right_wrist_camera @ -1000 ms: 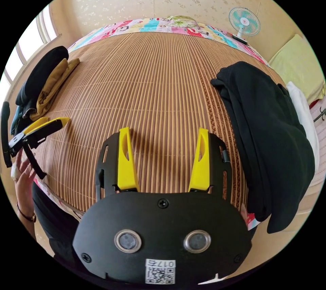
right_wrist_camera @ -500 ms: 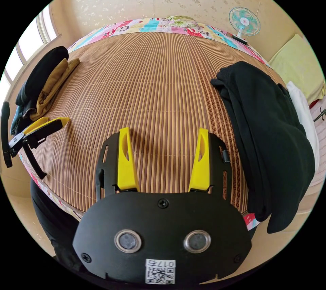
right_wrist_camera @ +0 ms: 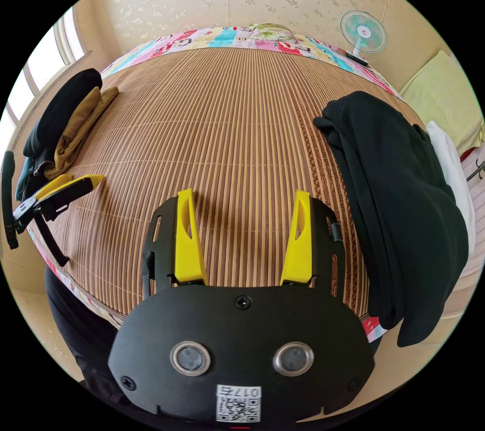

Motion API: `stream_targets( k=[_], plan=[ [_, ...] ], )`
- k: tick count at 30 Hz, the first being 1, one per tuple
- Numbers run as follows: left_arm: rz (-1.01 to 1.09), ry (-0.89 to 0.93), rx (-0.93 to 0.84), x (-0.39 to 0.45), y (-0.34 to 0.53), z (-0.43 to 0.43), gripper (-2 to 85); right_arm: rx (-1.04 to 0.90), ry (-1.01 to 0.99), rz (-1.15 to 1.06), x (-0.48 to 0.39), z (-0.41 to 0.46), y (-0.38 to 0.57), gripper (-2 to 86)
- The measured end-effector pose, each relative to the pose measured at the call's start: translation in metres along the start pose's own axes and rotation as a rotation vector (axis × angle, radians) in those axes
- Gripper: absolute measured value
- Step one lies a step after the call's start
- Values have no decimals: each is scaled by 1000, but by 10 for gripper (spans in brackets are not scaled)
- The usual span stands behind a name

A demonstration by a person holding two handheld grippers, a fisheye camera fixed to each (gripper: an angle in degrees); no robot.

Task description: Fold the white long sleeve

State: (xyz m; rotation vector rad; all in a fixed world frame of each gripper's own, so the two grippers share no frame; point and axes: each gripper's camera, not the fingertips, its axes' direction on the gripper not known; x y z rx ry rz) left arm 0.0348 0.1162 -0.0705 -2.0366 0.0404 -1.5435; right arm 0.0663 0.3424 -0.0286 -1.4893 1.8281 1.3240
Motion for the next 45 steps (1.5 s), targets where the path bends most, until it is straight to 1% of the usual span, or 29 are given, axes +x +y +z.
stream_targets(
  k=[30,34,36,37,38,39,40,41,43,45],
  plan=[
    [-2,-1,1,-6,-19,12,287,0,7,0,7,-68,-46,255],
    [-2,-1,2,-3,-22,13,287,-19,-2,-2,7,-77,-60,249],
    [-2,0,3,-1,-23,13,287,-59,-2,-17,7,-84,-64,237],
    [-2,0,3,0,-24,13,287,-111,-37,-70,7,-94,-61,221],
    [-2,0,3,1,-25,13,287,-148,-55,-98,8,-106,-55,184],
    [-1,0,2,2,-25,13,286,-157,-65,-110,9,-113,-50,165],
    [0,-1,-12,4,-28,13,287,-160,-117,-146,12,-127,-34,145],
    [2,-4,-17,6,-30,13,287,-131,-193,-170,18,-144,-12,136],
    [2,-5,-9,8,-30,12,287,-74,-277,-175,34,-170,25,140],
    [1,-2,-7,10,-31,11,287,-92,-232,-133,55,-189,57,143]
  ],
)
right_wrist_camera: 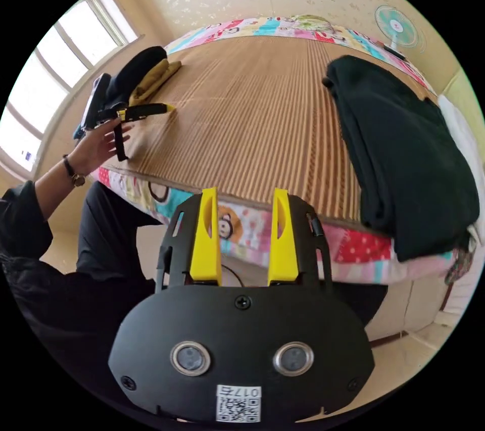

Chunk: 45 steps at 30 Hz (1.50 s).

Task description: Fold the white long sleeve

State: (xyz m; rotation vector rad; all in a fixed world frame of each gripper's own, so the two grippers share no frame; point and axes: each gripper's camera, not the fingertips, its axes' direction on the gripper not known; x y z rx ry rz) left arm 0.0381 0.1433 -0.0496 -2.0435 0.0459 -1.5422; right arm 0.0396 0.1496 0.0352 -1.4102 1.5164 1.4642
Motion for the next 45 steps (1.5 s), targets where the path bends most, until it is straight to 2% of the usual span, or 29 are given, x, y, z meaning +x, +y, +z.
stream_targets(
  k=[3,10,14,18,20,22,24,25,27,28,30,31,33,34,35,36,38,41,43,45],
  plan=[
    [1,0,1,4,-2,-2,287,-43,135,147,38,-37,48,144],
    [-20,-3,-1,15,-15,-4,286,193,223,589,175,-159,108,143],
    [-16,-15,0,21,-16,-10,285,362,170,617,201,-191,107,145],
    [-28,-13,3,26,-16,-16,283,426,308,667,220,-223,88,146],
    [-35,-24,10,30,-14,-22,279,579,320,677,245,-255,85,145],
    [-37,-20,7,32,-11,-28,278,609,372,735,278,-267,84,145],
    [-40,-23,12,34,-8,-34,276,559,416,853,321,-263,87,145],
    [-44,-31,10,37,-8,-37,276,539,392,932,352,-254,96,144],
    [-52,-35,9,38,-6,-43,276,555,198,1036,392,-231,118,139],
    [-60,-37,10,40,-3,-48,275,639,51,1060,404,-220,136,132],
    [-60,-36,9,41,-1,-54,273,763,-90,1016,406,-214,151,90],
    [-64,-31,3,41,-1,-59,270,816,-58,1015,394,-221,152,75],
    [-68,-1,-12,39,-1,-68,245,850,93,850,355,-243,130,59],
    [-102,-4,3,33,4,-80,207,858,125,707,328,-259,106,52],
    [-154,34,31,23,14,-96,103,870,89,560,302,-275,79,46],
    [-171,78,48,17,20,-104,52,878,57,480,289,-283,65,45],
    [-214,340,144,-8,48,-142,88,867,-73,217,238,-305,5,39],
    [-225,569,249,-31,81,-195,84,810,-62,-17,145,-309,-62,37],
    [-157,620,339,-38,101,-234,84,848,-116,-157,83,-307,-81,38],
    [-110,624,408,-45,119,-269,86,902,-318,-342,25,-304,-87,40]
  ],
)
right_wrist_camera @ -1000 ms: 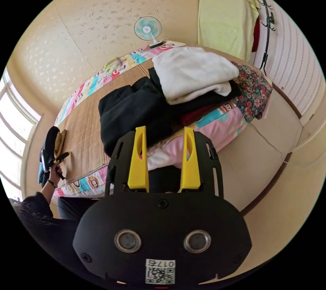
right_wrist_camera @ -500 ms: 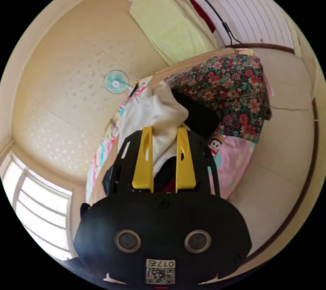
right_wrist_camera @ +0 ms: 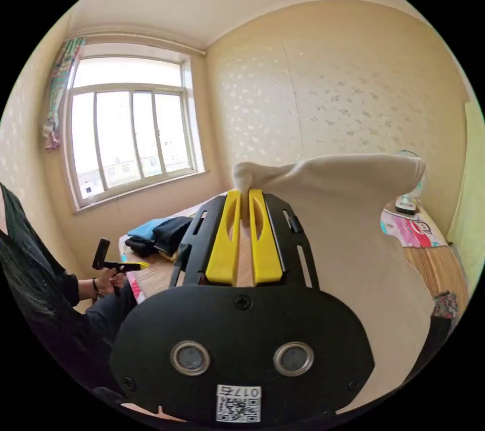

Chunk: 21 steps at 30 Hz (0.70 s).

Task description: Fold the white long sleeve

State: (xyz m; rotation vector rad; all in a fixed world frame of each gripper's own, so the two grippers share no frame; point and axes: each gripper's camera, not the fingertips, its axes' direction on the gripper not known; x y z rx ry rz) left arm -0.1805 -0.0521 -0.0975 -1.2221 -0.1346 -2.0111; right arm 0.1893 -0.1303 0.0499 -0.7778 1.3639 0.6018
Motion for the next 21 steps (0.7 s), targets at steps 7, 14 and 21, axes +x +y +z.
stream_targets(
  k=[7,14,21],
  plan=[
    [16,44,52,4,10,-91,107,-369,-512,-13,-170,168,114,72],
    [-98,-64,-12,-11,30,-125,109,-581,-55,444,-95,255,209,99],
    [-201,2,31,-9,24,-111,109,-836,134,93,-100,267,224,28]
  ],
)
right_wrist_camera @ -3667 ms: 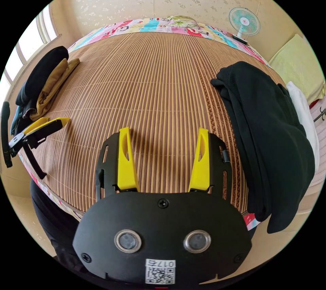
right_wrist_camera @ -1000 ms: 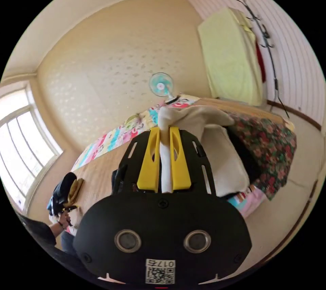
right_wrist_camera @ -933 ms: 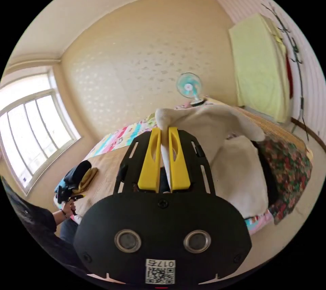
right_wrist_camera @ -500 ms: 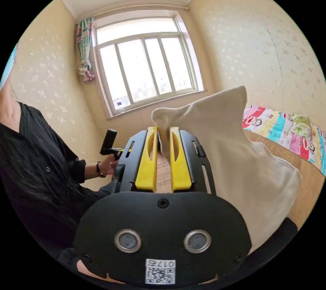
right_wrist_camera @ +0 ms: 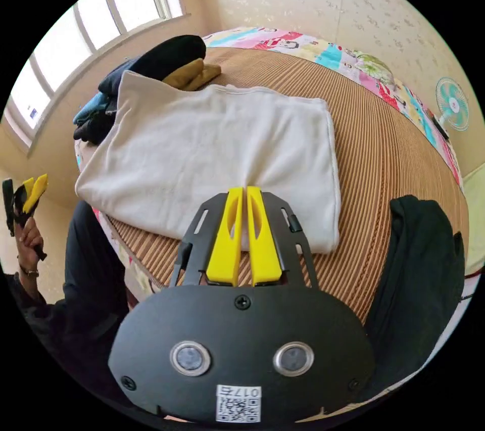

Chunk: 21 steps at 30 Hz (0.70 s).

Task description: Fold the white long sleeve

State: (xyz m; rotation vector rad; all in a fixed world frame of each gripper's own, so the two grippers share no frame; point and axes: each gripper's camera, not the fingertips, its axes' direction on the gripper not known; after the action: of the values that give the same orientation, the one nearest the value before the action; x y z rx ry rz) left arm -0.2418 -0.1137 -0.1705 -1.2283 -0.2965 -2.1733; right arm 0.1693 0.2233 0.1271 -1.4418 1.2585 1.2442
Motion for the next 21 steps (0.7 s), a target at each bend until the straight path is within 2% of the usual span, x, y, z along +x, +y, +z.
stream_targets(
  k=[2,4,6,8,10,13,16,17,19,21],
  plan=[
    [33,-28,-12,10,-10,5,109,295,-282,-8,13,-84,51,22],
    [51,-53,-24,15,-19,11,109,436,-541,-117,24,-118,104,18],
    [76,-58,-43,17,-30,24,110,369,-670,-166,36,-112,148,15],
    [87,-41,-101,18,-52,56,121,18,-661,-21,53,-68,194,10],
    [133,-27,-171,26,-70,90,134,-90,-612,20,55,-58,224,7],
    [247,-190,-308,42,-88,159,147,70,-582,59,59,-87,248,6],
    [248,-412,-557,33,-79,240,135,216,-579,87,76,-105,234,7],
    [316,-468,-526,48,-75,241,117,236,-571,75,82,-106,218,9],
    [439,-467,-568,75,-69,238,76,252,-542,40,89,-107,186,12],
    [601,-283,-546,106,-58,213,50,279,-493,16,95,-108,149,17]
  ],
)
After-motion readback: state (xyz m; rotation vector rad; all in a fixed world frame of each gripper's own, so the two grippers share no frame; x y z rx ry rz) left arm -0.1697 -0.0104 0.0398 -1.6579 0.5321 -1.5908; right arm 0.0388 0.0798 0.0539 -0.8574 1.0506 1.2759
